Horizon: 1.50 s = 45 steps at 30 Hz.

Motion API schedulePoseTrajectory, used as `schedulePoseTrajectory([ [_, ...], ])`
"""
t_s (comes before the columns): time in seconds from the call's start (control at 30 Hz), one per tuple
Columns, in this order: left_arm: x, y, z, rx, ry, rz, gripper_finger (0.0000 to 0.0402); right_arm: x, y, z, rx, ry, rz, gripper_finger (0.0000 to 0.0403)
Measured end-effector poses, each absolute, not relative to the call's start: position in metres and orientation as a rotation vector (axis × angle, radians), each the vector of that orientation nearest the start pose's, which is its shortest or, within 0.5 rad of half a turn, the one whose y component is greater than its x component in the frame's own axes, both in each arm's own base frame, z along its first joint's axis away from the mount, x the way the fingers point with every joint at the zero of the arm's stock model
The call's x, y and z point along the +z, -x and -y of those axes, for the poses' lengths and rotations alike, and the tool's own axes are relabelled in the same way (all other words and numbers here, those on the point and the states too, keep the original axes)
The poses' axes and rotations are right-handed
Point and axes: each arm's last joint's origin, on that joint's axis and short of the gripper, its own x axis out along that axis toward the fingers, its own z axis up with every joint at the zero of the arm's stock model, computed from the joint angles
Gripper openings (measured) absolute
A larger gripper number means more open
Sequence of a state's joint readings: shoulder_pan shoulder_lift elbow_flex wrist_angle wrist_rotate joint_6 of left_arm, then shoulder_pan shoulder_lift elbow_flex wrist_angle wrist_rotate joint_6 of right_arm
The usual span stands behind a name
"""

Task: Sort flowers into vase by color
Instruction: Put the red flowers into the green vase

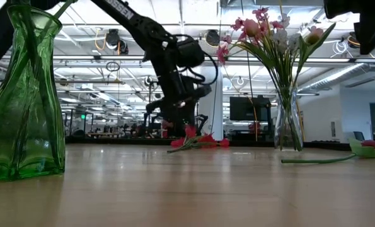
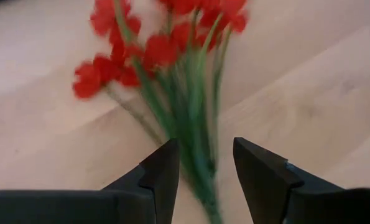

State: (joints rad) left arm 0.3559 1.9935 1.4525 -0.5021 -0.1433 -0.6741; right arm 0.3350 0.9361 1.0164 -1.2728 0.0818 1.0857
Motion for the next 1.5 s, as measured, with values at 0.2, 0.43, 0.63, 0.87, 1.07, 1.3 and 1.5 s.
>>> schedulePoseTrajectory([
  [0.2,0.154,-0.394,-0.151,0.814,0.71,-0.946,0.016,0.306,-0.134,-0.044,-0.409,-0.705,-1.129,0.0137],
  [0.43,0.131,-0.4,-0.146,0.793,0.716,-1.013,0.0156,0.306,-0.136,-0.045,-0.405,-0.709,-1.118,0.0137],
  [0.63,0.133,-0.397,-0.141,0.786,0.717,-1.045,0.0047,0.308,-0.14,-0.045,-0.4,-0.712,-1.065,0.0137],
  [0.87,0.149,-0.382,-0.135,0.802,0.719,-1.142,0.0013,0.309,-0.144,-0.046,-0.409,-0.733,-1.022,0.0137],
  [1.07,0.205,-0.362,-0.125,0.84,0.664,-1.083,0.001,0.304,-0.155,-0.05,-0.418,-0.716,-1.035,0.0137],
  [1.3,0.285,-0.334,-0.107,0.776,0.604,-0.863,0.001,0.291,-0.18,-0.058,-0.423,-0.648,-1.05,0.0137],
  [1.5,0.329,-0.29,-0.086,0.714,0.519,-0.892,0.001,0.276,-0.21,-0.068,-0.357,-0.566,-1.05,0.0137],
])
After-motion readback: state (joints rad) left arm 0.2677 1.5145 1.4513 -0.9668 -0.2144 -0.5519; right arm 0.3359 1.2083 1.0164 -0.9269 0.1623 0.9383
